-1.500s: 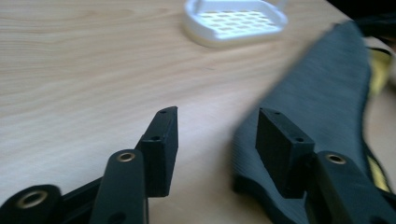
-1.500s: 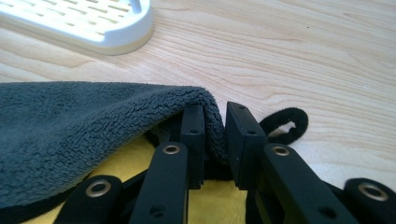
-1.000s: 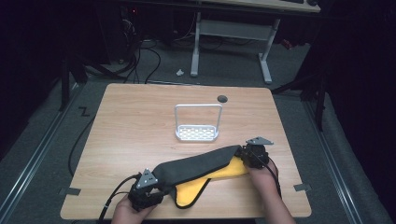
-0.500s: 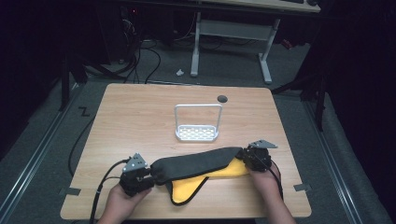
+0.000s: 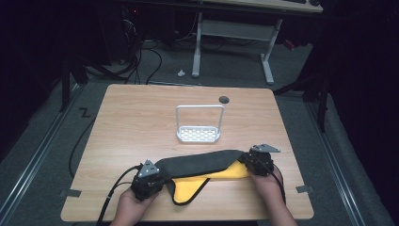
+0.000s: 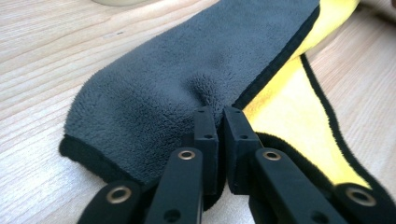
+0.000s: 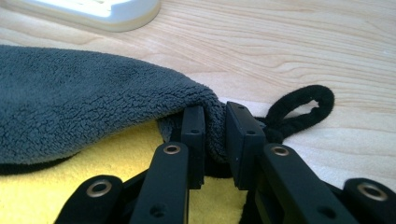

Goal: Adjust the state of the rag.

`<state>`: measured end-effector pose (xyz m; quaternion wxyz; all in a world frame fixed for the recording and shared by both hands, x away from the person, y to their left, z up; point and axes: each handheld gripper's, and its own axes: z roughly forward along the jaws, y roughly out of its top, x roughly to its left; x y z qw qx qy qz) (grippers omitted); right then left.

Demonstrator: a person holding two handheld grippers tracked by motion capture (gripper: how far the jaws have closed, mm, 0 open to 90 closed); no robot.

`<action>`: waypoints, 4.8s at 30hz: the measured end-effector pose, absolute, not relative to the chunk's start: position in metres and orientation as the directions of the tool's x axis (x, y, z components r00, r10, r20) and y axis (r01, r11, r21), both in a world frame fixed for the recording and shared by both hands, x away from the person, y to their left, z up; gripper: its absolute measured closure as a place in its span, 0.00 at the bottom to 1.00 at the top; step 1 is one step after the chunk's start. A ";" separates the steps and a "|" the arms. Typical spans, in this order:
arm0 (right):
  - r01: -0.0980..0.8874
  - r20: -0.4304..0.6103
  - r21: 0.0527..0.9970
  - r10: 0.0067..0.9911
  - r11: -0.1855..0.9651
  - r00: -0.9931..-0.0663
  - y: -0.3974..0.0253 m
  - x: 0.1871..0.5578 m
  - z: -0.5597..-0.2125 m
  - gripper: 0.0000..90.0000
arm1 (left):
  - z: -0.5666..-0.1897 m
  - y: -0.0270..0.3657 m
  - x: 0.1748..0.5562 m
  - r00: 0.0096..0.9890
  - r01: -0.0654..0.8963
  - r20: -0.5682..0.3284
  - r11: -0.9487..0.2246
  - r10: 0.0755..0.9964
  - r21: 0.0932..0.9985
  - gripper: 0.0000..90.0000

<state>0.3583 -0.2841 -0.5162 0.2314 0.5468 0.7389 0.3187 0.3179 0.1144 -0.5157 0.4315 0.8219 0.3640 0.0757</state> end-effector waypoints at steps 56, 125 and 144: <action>0.530 -0.057 0.816 0.946 0.229 -0.320 -0.290 0.285 -0.486 0.94 | -0.529 0.094 0.274 0.750 0.501 -0.108 -0.454 0.652 0.737 0.99; 0.643 -0.080 0.728 0.961 0.238 -0.265 -0.294 0.313 -0.504 0.91 | -0.529 0.162 0.300 0.632 0.641 -0.263 -0.301 0.729 0.706 0.73; 0.686 -0.085 0.685 0.961 0.247 -0.262 -0.308 0.382 -0.521 1.00 | -0.529 0.140 0.282 0.691 0.621 -0.281 -0.347 0.666 0.703 0.80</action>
